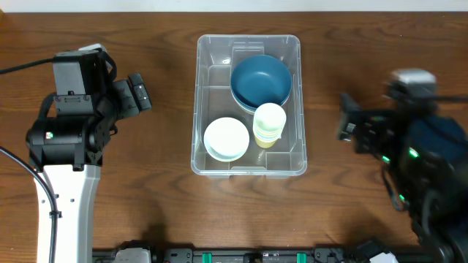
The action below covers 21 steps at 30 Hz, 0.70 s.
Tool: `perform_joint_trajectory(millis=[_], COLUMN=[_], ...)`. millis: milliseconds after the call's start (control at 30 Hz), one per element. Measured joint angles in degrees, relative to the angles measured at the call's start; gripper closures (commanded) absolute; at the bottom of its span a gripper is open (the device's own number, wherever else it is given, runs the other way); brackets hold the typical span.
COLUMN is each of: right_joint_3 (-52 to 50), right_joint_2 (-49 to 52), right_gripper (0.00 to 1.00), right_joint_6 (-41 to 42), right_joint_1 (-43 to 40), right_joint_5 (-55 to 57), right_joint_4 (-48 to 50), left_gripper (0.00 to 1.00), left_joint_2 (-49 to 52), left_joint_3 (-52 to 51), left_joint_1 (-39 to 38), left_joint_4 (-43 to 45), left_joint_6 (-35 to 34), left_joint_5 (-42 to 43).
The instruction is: Pack container
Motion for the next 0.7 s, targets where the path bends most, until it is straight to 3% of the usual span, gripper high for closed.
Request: perform_joint_trajectory(millis=[267,467,700], right_joint_3=[-25.4,-45.3,-62.2], right_joint_2=[-14.5,-27.1,-42.4], right_gripper=[0.01,0.01,0.01], right_joint_6=[1.1,2.9,6.6], right_joint_1=[-12.6,-14.2,-14.2], right_joint_5=[-1.6,-2.4,-2.6], right_joint_4=[9.7,19.2,21.0], left_gripper=[0.02,0.02,0.02], left_joint_2=[0.0,0.0,0.0], left_joint_3=[0.0,0.0,0.0], left_joint_1=[0.0,0.0,0.0], left_joint_4=[0.0,0.0,0.0], left_joint_6=[0.0,0.0,0.0], left_joint_5=[0.0,0.0,0.0])
